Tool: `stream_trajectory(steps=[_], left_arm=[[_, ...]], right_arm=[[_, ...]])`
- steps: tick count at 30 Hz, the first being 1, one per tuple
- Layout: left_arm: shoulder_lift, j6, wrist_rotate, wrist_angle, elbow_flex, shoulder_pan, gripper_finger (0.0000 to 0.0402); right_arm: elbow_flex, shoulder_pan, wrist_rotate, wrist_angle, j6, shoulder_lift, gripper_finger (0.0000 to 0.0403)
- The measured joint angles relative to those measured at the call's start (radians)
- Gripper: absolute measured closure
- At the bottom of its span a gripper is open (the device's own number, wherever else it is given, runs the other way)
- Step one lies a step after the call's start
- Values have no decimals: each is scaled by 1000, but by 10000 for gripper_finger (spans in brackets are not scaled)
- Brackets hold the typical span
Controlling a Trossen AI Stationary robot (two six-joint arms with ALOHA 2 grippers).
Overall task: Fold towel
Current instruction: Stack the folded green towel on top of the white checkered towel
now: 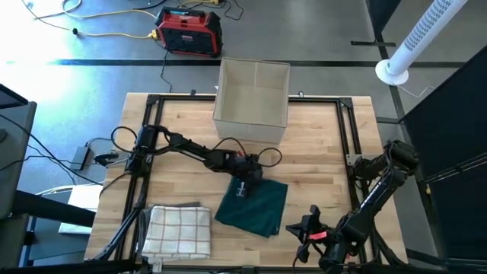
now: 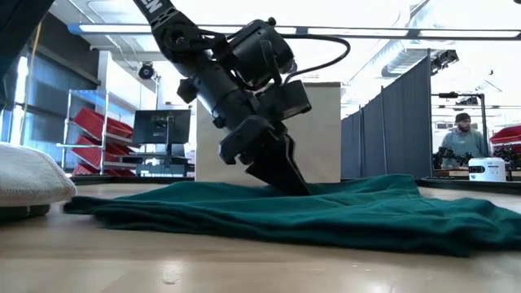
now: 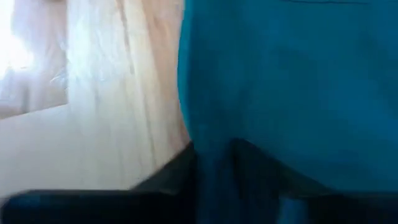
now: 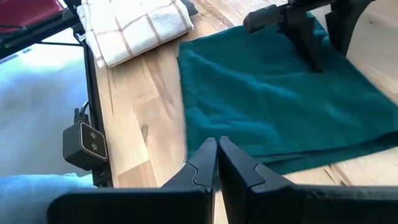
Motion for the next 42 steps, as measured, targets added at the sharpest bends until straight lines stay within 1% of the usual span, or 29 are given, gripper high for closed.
stream_trajectory(steps=[1,2,7,15,18,21,25,29,35,39,42], left_arm=[[0,-10,-8,-1,0,-3,387],[0,-23,-29,-2,0,-9,390],[-47,-23,-209,-39,-5,-72,398],[-245,5,-286,-270,90,-212,399],[-321,-21,-307,-349,115,-263,399],[-404,-74,-356,-412,145,-313,399],[-475,-138,-429,-505,169,-386,399],[-535,-219,-463,-553,214,-467,399],[-559,-352,-534,-674,308,-605,399],[-563,-506,-581,-809,384,-705,399],[-562,-636,-581,-835,416,-781,399]], right_arm=[[0,0,0,0,0,0,403],[0,0,0,0,0,0,403],[0,0,3,-3,-2,0,403],[0,0,17,-6,-49,0,403],[0,-1,18,-8,-78,0,403],[0,-3,27,-8,-102,0,403],[0,-3,41,-17,-114,0,403],[0,-3,46,-20,-129,0,403],[0,-3,47,-30,-128,0,403],[0,-3,46,-29,-128,0,403],[0,-3,46,-29,-126,0,403]])
